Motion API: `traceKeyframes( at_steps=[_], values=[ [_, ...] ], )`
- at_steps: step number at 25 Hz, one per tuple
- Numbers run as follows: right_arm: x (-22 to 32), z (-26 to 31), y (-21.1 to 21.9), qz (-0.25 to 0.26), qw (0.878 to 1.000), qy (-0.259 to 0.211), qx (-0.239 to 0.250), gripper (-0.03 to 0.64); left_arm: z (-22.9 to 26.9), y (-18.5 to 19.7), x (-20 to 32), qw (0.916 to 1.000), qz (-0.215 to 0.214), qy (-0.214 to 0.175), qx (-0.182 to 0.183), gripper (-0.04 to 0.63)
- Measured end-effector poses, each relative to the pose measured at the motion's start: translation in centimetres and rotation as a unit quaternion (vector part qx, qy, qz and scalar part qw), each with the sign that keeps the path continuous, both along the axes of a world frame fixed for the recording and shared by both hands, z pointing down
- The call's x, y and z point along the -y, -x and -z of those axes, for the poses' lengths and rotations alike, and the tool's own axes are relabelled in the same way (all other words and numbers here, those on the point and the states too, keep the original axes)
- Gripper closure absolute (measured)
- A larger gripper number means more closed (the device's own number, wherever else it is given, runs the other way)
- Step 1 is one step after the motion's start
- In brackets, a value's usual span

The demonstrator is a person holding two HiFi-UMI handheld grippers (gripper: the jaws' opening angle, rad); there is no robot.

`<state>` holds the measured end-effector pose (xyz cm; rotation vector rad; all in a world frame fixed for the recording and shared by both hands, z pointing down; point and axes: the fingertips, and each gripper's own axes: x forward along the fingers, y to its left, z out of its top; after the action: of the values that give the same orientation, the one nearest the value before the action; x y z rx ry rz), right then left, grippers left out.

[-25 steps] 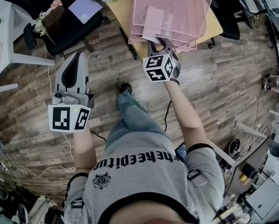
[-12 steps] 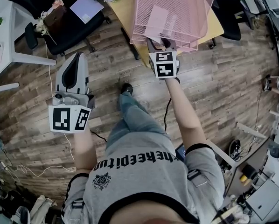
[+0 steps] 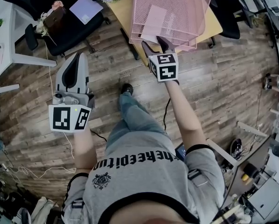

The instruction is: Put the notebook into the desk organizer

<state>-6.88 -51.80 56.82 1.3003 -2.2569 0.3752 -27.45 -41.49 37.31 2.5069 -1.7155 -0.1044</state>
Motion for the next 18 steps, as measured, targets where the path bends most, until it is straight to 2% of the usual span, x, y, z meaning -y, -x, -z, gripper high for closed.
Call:
traceKeyframes(
  at_steps=[4,9,10,18],
  values=[
    [-1.2,1.5,0.2,-0.005,0.999,0.001,0.039,0.390,0.8,-0.2,-0.4,1.0000,-0.003,-0.007,0.001,0.592],
    [-2.6,4.0,-0.1,-0.022,0.998,-0.027,0.057,0.589,2.1,-0.6,-1.1,0.9998,-0.007,-0.020,0.003,0.592],
    [-2.9,4.5,-0.2,-0.025,0.997,-0.034,0.061,0.607,2.3,-0.7,-1.3,0.9997,-0.007,-0.023,0.003,0.592],
    [-5.4,8.7,-1.1,-0.032,0.992,-0.076,0.094,0.615,4.4,-1.8,-3.1,0.9990,-0.012,-0.043,0.004,0.592]
  ],
)
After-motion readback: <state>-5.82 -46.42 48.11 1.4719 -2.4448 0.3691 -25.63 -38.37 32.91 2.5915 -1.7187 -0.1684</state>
